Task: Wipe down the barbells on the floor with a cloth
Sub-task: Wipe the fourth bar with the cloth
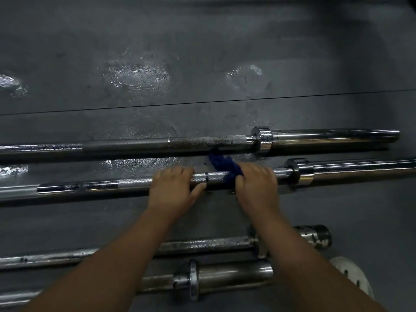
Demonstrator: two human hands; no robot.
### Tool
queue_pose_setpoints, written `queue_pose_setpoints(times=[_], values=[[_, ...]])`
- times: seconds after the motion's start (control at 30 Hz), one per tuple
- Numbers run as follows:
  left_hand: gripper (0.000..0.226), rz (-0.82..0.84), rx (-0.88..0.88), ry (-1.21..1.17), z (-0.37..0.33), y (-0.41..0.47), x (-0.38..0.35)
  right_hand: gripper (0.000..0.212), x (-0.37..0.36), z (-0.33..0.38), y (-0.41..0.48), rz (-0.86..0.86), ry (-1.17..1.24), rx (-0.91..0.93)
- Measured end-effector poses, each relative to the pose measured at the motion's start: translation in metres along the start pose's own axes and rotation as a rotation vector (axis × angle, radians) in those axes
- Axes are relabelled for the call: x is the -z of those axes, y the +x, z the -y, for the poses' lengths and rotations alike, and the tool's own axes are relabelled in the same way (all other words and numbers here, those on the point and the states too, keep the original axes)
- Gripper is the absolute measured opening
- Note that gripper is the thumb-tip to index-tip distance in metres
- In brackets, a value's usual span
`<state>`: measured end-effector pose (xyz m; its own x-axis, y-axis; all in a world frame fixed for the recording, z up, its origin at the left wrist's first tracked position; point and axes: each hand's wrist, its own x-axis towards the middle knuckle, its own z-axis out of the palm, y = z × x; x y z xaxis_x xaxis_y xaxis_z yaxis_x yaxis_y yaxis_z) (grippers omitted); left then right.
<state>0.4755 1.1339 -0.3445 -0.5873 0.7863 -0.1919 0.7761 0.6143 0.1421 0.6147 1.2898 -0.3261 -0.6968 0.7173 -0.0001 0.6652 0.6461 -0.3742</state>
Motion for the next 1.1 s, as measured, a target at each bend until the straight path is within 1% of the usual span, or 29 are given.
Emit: queue_pose_setpoints(times=[0.03, 0.1, 0.17, 0.27, 0.33, 0.43, 0.5, 0.53, 0.57, 0.63, 0.67, 0.7, 0.73, 0.77, 0.83, 0.87, 0.93, 1.0, 1.07, 1.1], values=[[0.056, 0.056, 0.006, -0.003, 0.000, 0.004, 0.003, 0.023, 0.002, -0.002, 0.000, -0.009, 0.011, -0.026], [0.055, 0.128, 0.004, -0.009, 0.000, 0.010, 0.007, 0.019, 0.004, 0.000, -0.003, -0.008, 0.012, -0.015], [0.052, 0.144, -0.008, -0.004, -0.001, 0.007, 0.007, 0.021, 0.010, -0.002, -0.005, 0.037, -0.002, 0.030], [0.048, 0.010, -0.021, -0.006, -0.007, -0.019, -0.004, 0.024, 0.023, -0.014, -0.003, 0.144, -0.027, 0.055], [0.049, -0.061, -0.041, -0.018, -0.010, -0.039, -0.011, 0.027, 0.028, -0.030, -0.004, 0.106, -0.071, -0.025], [0.040, -0.098, -0.097, -0.065, -0.008, -0.058, -0.014, 0.018, 0.026, -0.046, -0.022, 0.005, -0.147, -0.237], [0.030, -0.121, -0.103, -0.095, -0.004, -0.059, -0.008, 0.018, 0.014, -0.026, -0.040, 0.016, -0.181, -0.264], [0.030, -0.116, -0.089, -0.109, -0.003, -0.057, -0.006, 0.020, 0.007, -0.006, -0.048, 0.048, -0.155, -0.215], [0.031, -0.099, -0.076, -0.120, -0.003, -0.056, -0.004, 0.022, -0.001, 0.017, -0.055, 0.100, -0.122, -0.115], [0.028, -0.069, -0.071, -0.138, -0.003, -0.053, -0.004, 0.026, -0.009, 0.051, -0.066, 0.197, -0.120, 0.140], [0.023, -0.064, -0.071, -0.150, -0.003, -0.053, -0.005, 0.025, -0.007, 0.053, -0.066, 0.219, -0.137, 0.211], [0.021, -0.059, -0.066, -0.169, -0.003, -0.053, -0.005, 0.022, 0.001, 0.042, -0.061, 0.223, -0.169, 0.204], [0.020, -0.052, -0.058, -0.191, -0.003, -0.053, -0.006, 0.019, 0.009, 0.023, -0.055, 0.222, -0.220, 0.125], [0.021, -0.042, -0.054, -0.210, -0.002, -0.053, -0.006, 0.017, 0.019, 0.000, -0.049, 0.196, -0.267, 0.005], [0.023, -0.028, -0.055, -0.234, -0.002, -0.053, -0.010, 0.013, 0.040, -0.041, -0.039, 0.068, -0.293, -0.200], [0.025, -0.029, -0.060, -0.231, -0.002, -0.054, -0.011, 0.011, 0.044, -0.051, -0.036, 0.023, -0.277, -0.241], [0.029, -0.040, -0.074, -0.203, -0.002, -0.055, -0.015, 0.016, 0.037, -0.044, -0.036, 0.026, -0.276, -0.224], [0.028, -0.063, -0.095, -0.190, 0.000, -0.055, -0.017, 0.029, 0.022, -0.024, -0.046, 0.071, -0.252, -0.119], [0.027, -0.052, -0.128, -0.184, 0.006, -0.049, -0.016, 0.043, 0.013, -0.008, -0.055, 0.143, -0.199, 0.016], [0.028, -0.043, -0.146, -0.186, 0.010, -0.044, -0.015, 0.049, 0.011, -0.006, -0.056, 0.162, -0.168, 0.045]])
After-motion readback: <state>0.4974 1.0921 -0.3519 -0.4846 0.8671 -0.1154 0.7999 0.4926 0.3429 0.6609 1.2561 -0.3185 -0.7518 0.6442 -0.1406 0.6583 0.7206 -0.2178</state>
